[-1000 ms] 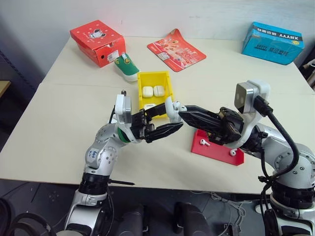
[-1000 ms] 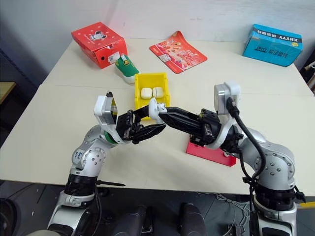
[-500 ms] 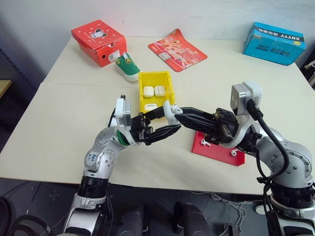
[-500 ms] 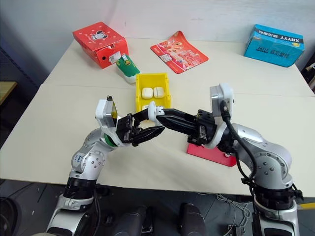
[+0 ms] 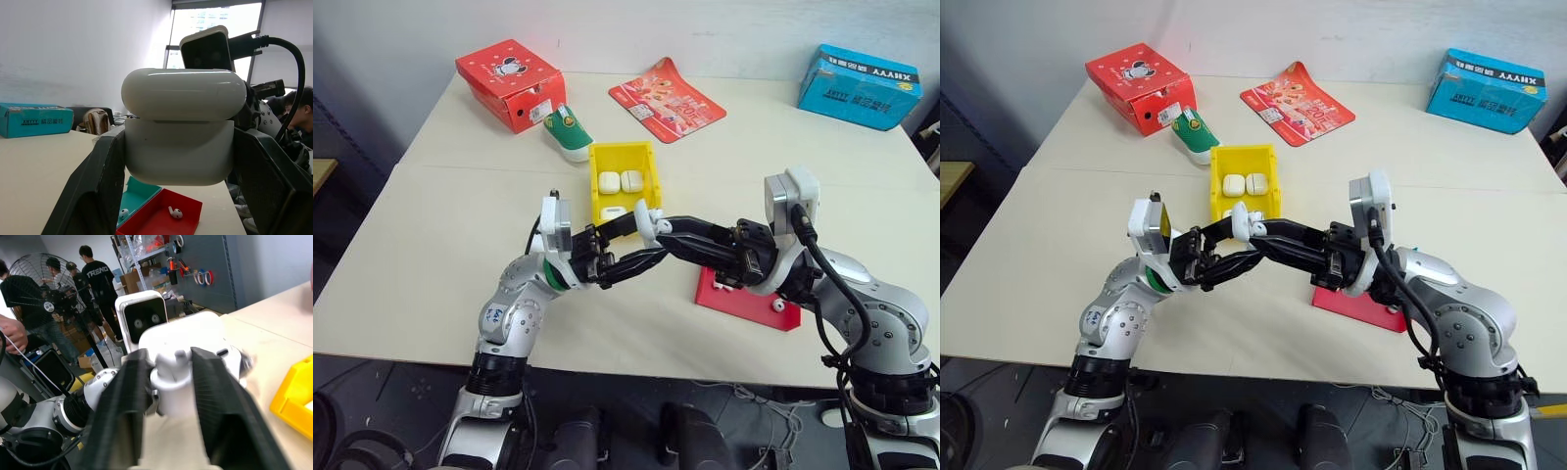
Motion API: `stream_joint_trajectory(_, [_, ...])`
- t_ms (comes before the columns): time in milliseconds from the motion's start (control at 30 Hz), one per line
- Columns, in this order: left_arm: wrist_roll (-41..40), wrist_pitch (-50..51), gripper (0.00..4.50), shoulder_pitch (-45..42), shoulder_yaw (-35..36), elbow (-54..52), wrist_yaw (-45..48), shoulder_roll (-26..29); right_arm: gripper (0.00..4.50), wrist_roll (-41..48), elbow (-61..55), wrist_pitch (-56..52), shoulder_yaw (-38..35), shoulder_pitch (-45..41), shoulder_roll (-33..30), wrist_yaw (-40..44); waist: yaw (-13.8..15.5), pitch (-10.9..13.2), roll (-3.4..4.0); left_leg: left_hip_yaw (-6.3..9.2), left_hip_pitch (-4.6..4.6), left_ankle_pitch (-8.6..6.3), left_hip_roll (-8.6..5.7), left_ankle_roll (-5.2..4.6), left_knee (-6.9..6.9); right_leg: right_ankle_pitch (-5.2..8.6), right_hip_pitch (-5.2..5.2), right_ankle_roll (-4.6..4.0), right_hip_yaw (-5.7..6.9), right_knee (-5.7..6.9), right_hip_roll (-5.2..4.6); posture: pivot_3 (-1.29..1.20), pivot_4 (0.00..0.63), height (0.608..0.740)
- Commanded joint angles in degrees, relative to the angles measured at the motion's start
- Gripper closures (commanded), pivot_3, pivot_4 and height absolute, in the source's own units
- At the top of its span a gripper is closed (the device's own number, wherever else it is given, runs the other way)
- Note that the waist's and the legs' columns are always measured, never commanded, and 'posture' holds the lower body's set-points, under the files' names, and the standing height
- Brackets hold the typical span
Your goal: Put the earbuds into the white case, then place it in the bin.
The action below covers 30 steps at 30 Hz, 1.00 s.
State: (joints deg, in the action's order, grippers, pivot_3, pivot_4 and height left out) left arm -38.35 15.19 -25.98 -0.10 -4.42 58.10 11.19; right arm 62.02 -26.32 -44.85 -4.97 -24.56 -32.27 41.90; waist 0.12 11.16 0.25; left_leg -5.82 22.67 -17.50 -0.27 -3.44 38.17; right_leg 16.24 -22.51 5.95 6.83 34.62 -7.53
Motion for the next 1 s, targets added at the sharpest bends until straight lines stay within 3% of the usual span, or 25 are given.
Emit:
stream_joint_trajectory(33, [-1.88,-0.92,1.68,-1.14,-0.14,-4.71,0.56,-0.46,1.82,1.88,-1.55,-1.81,-0.20,1.56,-2.05,2.20,0.07,0.00,0.00,0.00,0.00,0.00,0.00,0.00,0.00,0.00,0.00,0.00,0.00,0.00,0.00,0.00,0.150,0.740])
stream_joint_trajectory(133, [-1.54,-0.14,1.68,-0.31,0.22,-4.52,1.27,1.27,1.02,9.97,-2.27,-5.33,-6.16,3.50,-6.64,4.13,0.44,0.01,-0.03,0.10,0.07,0.00,0.00,0.00,0.00,0.00,-0.01,0.00,0.07,-0.06,-0.01,0.00,0.150,0.740])
stream_joint_trajectory(300, [4.67,-1.44,1.68,0.23,-1.73,-4.06,1.48,6.72,1.02,6.75,-1.56,-4.36,-10.36,5.98,-13.66,6.50,0.72,0.01,-0.03,0.10,0.08,-0.02,0.00,-0.02,0.01,0.00,0.02,0.00,0.09,-0.24,-0.01,0.00,0.150,0.740])
stream_joint_trajectory(400, [12.38,-3.38,1.68,-0.34,-5.89,-3.80,1.62,10.86,1.64,0.08,-1.64,-0.55,-9.18,4.85,-15.22,8.09,0.88,0.01,-0.03,0.08,0.07,-0.02,0.01,0.01,-0.01,0.00,0.00,0.00,0.09,-0.38,0.01,0.00,0.150,0.740])
stream_joint_trajectory(667, [21.35,-1.93,1.68,-3.02,-12.18,-4.27,-2.90,12.01,4.37,-15.91,-3.39,6.84,4.45,-3.63,-13.88,10.85,1.23,0.01,-0.03,0.10,0.07,-0.05,0.02,0.09,-0.05,0.00,-0.06,0.01,0.07,-0.36,0.00,0.00,0.150,0.740])
stream_joint_trajectory(1000, [21.34,-2.98,1.68,-3.10,-12.00,-3.37,-2.56,11.29,4.48,-27.15,-3.43,3.82,14.42,-9.38,-14.12,9.74,1.24,0.01,-0.03,0.31,0.39,-0.03,0.01,0.05,0.18,-0.01,-0.08,0.01,0.43,-0.20,0.00,0.00,0.150,0.740])
